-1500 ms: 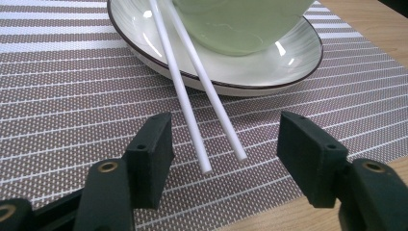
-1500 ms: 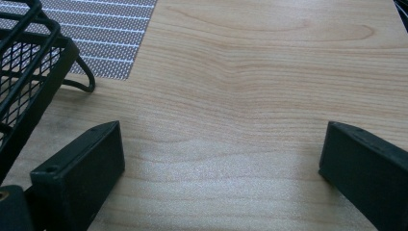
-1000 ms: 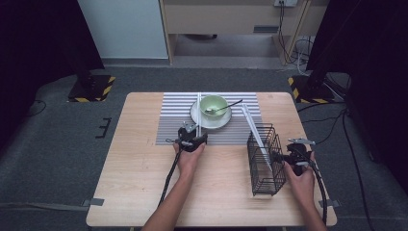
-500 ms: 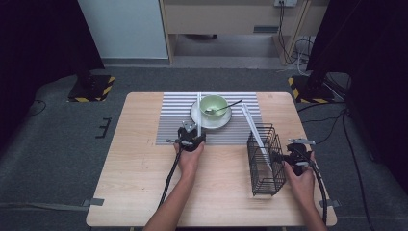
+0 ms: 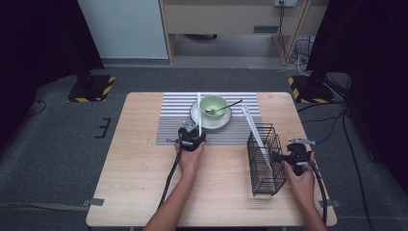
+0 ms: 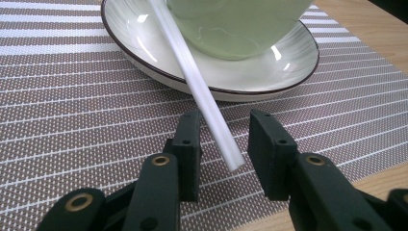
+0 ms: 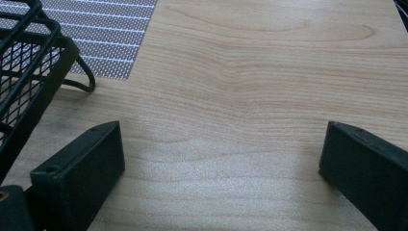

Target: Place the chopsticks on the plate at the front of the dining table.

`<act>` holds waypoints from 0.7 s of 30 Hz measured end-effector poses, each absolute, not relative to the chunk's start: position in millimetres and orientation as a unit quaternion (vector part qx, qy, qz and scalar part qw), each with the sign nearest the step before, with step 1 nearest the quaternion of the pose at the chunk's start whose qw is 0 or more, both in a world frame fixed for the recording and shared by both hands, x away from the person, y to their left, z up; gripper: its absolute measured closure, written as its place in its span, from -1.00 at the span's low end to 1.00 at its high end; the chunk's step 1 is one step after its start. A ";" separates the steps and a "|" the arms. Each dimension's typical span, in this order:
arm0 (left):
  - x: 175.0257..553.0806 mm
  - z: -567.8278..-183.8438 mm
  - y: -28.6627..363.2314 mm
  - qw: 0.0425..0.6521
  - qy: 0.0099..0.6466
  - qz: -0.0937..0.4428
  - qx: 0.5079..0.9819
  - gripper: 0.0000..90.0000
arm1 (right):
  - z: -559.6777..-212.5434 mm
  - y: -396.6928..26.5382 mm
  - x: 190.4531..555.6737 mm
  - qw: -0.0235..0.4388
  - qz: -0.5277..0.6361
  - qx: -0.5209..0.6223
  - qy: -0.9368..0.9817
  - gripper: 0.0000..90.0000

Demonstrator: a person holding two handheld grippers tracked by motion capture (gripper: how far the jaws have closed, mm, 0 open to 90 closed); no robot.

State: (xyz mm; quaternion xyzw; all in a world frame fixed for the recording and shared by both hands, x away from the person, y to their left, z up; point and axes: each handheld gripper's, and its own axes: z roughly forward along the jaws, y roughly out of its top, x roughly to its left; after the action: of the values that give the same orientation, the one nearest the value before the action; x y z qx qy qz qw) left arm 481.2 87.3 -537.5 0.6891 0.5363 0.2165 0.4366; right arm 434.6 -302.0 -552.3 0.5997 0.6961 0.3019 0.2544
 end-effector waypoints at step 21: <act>483.3 -537.2 91.9 0.434 0.537 0.220 0.689 0.58 | -552.4 -302.1 434.6 0.255 0.302 0.599 0.696 -0.96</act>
State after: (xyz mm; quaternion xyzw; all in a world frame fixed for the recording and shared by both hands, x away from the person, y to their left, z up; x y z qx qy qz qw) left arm 483.3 91.9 -537.2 0.6892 0.5369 0.2205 0.4337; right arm 434.6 -302.1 -552.4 0.5994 0.6963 0.3019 0.2545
